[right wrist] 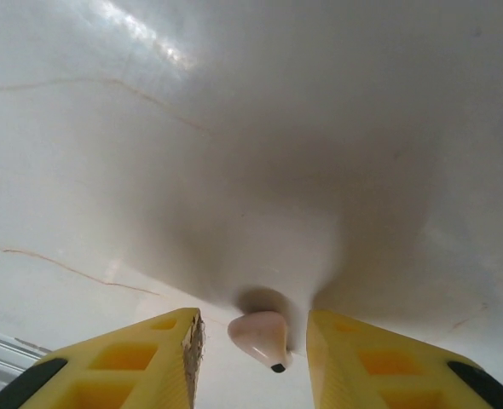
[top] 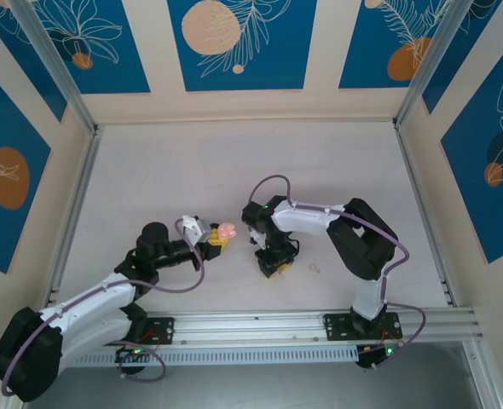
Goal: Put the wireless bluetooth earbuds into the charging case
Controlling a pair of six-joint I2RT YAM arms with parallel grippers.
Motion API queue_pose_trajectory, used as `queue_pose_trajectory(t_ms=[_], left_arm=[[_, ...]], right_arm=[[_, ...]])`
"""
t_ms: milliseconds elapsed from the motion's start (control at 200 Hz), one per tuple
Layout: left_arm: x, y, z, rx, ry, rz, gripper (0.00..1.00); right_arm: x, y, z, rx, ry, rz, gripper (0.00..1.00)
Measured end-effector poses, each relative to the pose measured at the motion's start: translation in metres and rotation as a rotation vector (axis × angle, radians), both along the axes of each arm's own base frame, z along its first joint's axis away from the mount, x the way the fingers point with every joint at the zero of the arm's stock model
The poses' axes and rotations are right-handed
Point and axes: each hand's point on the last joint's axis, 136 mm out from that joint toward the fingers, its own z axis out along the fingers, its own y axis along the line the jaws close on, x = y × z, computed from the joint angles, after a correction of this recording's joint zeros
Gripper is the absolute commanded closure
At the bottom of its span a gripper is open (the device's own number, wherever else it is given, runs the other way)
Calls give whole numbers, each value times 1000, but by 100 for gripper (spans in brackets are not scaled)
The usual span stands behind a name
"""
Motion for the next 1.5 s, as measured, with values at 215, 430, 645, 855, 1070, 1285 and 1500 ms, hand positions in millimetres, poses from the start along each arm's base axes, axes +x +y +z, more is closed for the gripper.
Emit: queue_pose_trajectory(t_ms=[215, 430, 645, 855, 1070, 1285, 1500], left_arm=[[-1, 0, -2, 5, 7, 0, 88], [-1, 1, -3, 9, 13, 0, 88], [-1, 1, -3, 9, 14, 0, 88], [-1, 1, -4, 11, 17, 0, 88], [3, -5, -18, 30, 47, -9, 88], [4, -17, -36, 39, 63, -37, 89], [10, -27, -43, 10, 72, -49, 89]], right_arm=[[-1, -2, -2, -27, -11, 9, 63], [0, -4, -3, -47, -26, 3, 69], [-1, -5, -3, -63, -33, 0, 74], [-1, -7, 0, -65, -50, -13, 76], [10, -3, 20, 7, -122, -72, 76], [46, 6, 52, 168, -263, -201, 76], [74, 21, 107, 465, -447, -279, 75]])
